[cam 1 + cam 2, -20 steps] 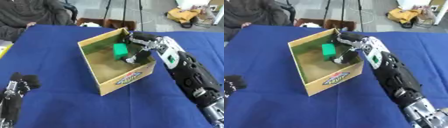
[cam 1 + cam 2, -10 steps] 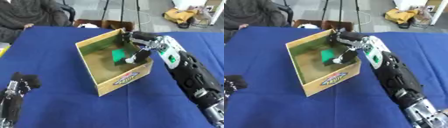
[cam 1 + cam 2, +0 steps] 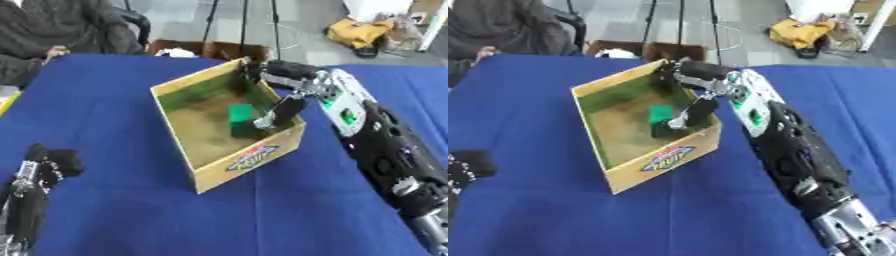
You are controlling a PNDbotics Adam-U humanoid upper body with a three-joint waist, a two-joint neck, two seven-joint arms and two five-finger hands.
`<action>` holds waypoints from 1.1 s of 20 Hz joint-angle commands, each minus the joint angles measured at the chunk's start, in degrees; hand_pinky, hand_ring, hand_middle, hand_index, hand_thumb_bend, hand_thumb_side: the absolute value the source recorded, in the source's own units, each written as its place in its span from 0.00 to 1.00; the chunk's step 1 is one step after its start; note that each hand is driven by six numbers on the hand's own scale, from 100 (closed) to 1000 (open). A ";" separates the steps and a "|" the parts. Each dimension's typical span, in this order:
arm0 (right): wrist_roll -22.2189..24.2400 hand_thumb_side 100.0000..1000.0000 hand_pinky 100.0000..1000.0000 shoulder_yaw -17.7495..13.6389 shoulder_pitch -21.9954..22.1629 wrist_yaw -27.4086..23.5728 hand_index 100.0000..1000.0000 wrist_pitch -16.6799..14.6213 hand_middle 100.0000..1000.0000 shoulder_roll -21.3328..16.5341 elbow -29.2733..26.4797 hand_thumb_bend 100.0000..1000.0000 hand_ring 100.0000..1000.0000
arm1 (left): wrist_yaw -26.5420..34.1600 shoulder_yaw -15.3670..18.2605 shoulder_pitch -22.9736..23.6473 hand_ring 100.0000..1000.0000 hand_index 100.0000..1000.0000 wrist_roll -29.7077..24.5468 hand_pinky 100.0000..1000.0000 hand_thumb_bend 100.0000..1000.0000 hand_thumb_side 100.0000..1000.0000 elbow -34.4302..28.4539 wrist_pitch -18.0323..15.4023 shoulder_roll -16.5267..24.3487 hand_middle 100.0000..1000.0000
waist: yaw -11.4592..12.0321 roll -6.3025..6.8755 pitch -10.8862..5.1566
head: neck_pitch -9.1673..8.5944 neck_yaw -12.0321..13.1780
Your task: Pick up objects on the table and place them in the box.
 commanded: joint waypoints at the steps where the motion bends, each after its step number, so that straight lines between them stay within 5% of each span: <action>1: -2.40 0.36 0.70 -3.00 0.57 -2.86 0.84 0.00 0.78 -3.88 -4.78 0.15 0.78 | 0.13 1.01 0.03 0.55 0.64 0.64 0.64 0.35 0.99 -0.72 -0.03 0.88 0.51 | -1.04 0.42 -1.43 | 0.42 1.57; 9: -8.85 0.46 0.63 -11.95 10.27 -9.32 0.80 4.31 0.73 -9.18 -14.24 0.00 0.71 | -0.18 2.71 0.50 0.55 0.64 2.33 0.64 0.35 1.00 -0.75 -0.15 1.02 0.51 | -7.18 1.67 -0.77 | -0.14 5.95; 15: -13.48 0.64 0.60 -18.55 17.79 -13.95 0.78 8.92 0.71 -7.15 -16.56 0.00 0.69 | -0.29 3.34 0.48 0.55 0.64 3.10 0.64 0.35 1.00 -0.89 -0.20 1.07 0.51 | -9.95 2.44 -0.28 | -0.10 7.40; 22: -18.85 0.69 0.56 -20.03 26.52 -19.32 0.76 14.29 0.67 -3.37 -20.84 0.00 0.62 | -0.38 3.37 0.47 0.55 0.64 3.30 0.64 0.35 1.00 -0.86 -0.14 1.03 0.50 | -10.96 2.57 -0.06 | 0.11 7.75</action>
